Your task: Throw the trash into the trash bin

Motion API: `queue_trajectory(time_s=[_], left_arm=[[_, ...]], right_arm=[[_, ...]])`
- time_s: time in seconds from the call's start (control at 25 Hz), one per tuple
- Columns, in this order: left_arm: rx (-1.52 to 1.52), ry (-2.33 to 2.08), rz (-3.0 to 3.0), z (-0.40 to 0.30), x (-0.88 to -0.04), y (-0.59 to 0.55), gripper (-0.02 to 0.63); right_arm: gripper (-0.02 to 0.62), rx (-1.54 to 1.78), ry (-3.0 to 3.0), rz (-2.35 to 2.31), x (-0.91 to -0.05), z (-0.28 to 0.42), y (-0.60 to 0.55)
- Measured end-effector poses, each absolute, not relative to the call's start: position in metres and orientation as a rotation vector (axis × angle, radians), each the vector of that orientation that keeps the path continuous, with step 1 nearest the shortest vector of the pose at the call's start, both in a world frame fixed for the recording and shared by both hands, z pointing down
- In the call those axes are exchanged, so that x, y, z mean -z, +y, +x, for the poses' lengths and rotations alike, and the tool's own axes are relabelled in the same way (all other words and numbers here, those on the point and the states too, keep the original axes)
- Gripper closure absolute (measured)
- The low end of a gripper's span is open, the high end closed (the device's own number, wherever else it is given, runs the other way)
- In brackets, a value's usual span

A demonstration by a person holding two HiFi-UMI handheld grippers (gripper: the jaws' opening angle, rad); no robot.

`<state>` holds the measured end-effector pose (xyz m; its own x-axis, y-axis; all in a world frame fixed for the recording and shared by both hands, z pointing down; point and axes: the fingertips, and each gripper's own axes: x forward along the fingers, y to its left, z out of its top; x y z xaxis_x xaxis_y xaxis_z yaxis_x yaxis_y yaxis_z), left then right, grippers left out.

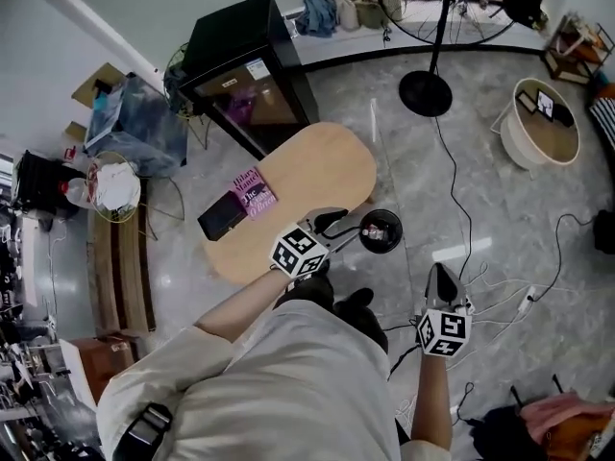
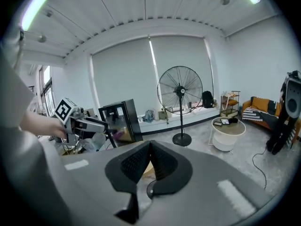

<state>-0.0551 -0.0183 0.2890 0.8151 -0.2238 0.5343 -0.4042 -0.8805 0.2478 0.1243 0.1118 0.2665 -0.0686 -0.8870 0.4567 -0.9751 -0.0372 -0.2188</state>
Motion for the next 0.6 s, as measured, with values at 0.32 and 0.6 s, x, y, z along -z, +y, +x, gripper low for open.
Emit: queue_trajectory(time_s=[0.32, 0.6], left_arm=[[-0.629, -0.556, 2.672, -0.099, -0.24, -0.042, 0.499], [-0.534, -0.619, 2.729, -0.132, -0.192, -0.069, 0.58]], right_arm=[[0.584, -0.59, -2.059, 2.055, -0.208, 0.114, 0.089], [0.584, -0.475, -2.047, 2.093, -0.168, 0.09, 0.069]])
